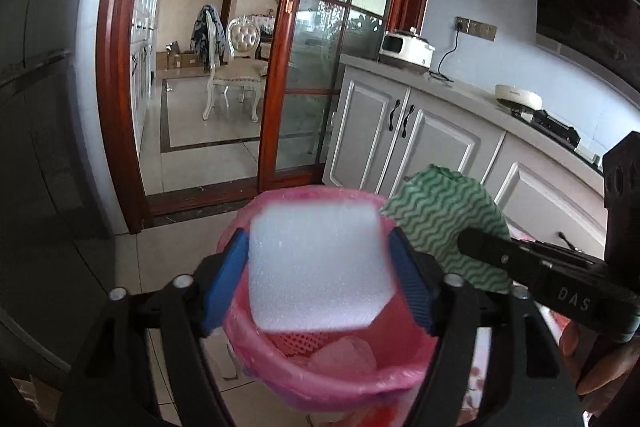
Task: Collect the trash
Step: 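Open the right gripper to drop the cloth while the left gripper drops the foam block into the bin, then move both open grippers back over the table items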
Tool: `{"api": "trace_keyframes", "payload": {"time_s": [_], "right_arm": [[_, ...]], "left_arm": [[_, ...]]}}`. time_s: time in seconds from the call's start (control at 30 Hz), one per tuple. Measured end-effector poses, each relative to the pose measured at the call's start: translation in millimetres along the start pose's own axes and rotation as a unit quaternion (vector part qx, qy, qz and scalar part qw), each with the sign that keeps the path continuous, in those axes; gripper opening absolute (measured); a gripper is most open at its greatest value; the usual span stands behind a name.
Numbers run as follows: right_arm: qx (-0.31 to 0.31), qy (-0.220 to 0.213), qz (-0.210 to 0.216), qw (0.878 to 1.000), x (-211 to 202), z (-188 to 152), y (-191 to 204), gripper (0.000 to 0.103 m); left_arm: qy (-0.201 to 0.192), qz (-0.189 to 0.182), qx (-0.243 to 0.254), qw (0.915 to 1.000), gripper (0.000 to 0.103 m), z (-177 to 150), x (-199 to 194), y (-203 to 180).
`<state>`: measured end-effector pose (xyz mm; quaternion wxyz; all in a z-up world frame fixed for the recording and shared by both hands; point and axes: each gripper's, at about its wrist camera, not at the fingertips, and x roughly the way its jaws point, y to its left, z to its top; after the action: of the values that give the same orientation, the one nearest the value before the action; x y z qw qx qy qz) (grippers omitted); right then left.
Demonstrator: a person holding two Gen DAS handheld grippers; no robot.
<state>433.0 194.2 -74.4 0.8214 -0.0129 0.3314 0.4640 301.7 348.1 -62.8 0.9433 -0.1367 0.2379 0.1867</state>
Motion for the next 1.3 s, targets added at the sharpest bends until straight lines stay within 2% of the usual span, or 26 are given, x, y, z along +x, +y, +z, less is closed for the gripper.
{"api": "trace_keyframes", "payload": {"time_s": [0.03, 0.07, 0.2, 0.3, 0.47, 0.53, 0.57, 0.6, 0.83, 0.93, 1.03, 1.13, 1.3], "right_arm": [[0.007, 0.001, 0.001, 1.000, 3, -2, -5, 0.040], [0.012, 0.001, 0.002, 1.000, 4, -4, -9, 0.041], [0.025, 0.001, -0.004, 1.000, 3, -11, -18, 0.041], [0.025, -0.003, -0.008, 1.000, -8, -16, -16, 0.041], [0.016, -0.032, -0.030, 0.999, -61, -25, 5, 0.042], [0.022, -0.049, -0.037, 0.998, -88, -34, 10, 0.049], [0.028, -0.058, -0.042, 0.997, -104, -42, 11, 0.056], [0.030, -0.063, -0.047, 0.996, -117, -50, 11, 0.058], [0.046, -0.061, -0.113, 0.991, -204, -122, -1, 0.063], [0.060, -0.057, -0.145, 0.986, -237, -152, -13, 0.063], [0.070, -0.060, -0.200, 0.975, -277, -186, -32, 0.065], [0.101, -0.067, -0.230, 0.966, -311, -215, -53, 0.066], [0.127, -0.064, -0.292, 0.946, -344, -250, -84, 0.066]], "left_arm": [[0.001, 0.003, -0.002, 1.0000, 0.079, 0, 4, 2], [0.003, 0.001, -0.006, 1.0000, 0.080, -1, 7, 4], [0.010, 0.005, -0.010, 0.9999, 0.081, -5, 17, 9], [0.006, 0.011, -0.015, 0.9998, 0.082, -7, 9, 10], [0.000, 0.015, -0.020, 0.9997, 0.088, -11, -26, 7], [-0.005, 0.012, -0.010, 0.9999, 0.092, -17, -49, -3], [-0.008, 0.010, -0.006, 0.9999, 0.094, -21, -58, -10], [-0.012, 0.004, 0.001, 0.9999, 0.096, -28, -71, -18], [-0.007, -0.058, 0.023, 0.9980, 0.098, -79, -122, -83], [0.015, -0.083, 0.030, 0.9960, 0.098, -106, -132, -117], [0.030, -0.094, 0.063, 0.9931, 0.098, -129, -138, -152], [0.046, -0.113, 0.101, 0.9874, 0.098, -150, -140, -189], [0.064, -0.136, 0.142, 0.9783, 0.098, -179, -138, -246]]}}
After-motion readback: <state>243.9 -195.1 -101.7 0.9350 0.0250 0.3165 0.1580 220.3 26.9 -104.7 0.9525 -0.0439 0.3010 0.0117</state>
